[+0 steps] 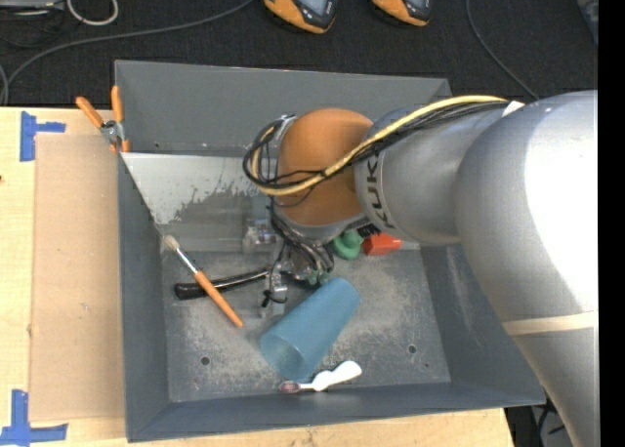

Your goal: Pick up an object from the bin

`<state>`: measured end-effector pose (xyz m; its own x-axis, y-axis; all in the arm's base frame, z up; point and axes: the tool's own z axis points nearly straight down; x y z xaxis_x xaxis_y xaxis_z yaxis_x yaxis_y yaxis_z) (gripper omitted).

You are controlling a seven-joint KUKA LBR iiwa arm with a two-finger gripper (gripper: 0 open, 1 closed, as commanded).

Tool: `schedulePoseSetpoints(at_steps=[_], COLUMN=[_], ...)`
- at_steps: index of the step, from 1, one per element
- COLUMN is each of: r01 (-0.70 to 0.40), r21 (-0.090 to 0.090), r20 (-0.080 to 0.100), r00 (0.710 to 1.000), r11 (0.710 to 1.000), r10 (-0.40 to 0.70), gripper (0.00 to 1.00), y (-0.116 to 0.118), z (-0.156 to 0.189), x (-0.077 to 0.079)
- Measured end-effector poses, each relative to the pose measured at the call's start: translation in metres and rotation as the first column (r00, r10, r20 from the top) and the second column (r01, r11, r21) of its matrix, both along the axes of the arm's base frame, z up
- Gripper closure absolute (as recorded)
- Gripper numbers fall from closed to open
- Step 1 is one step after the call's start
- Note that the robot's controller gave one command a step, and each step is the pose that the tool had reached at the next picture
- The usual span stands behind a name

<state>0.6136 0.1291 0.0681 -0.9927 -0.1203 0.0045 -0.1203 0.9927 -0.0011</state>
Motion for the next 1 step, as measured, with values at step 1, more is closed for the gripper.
schedulePoseSetpoints(at_steps=[1], r01=[0.079], r21=[0.009], r20=[0.008], r00=[0.997], r11=[0.997], r10=[-0.079], gripper=[0.0], y=[0.0291], z=[0.0531], x=[-0.0025])
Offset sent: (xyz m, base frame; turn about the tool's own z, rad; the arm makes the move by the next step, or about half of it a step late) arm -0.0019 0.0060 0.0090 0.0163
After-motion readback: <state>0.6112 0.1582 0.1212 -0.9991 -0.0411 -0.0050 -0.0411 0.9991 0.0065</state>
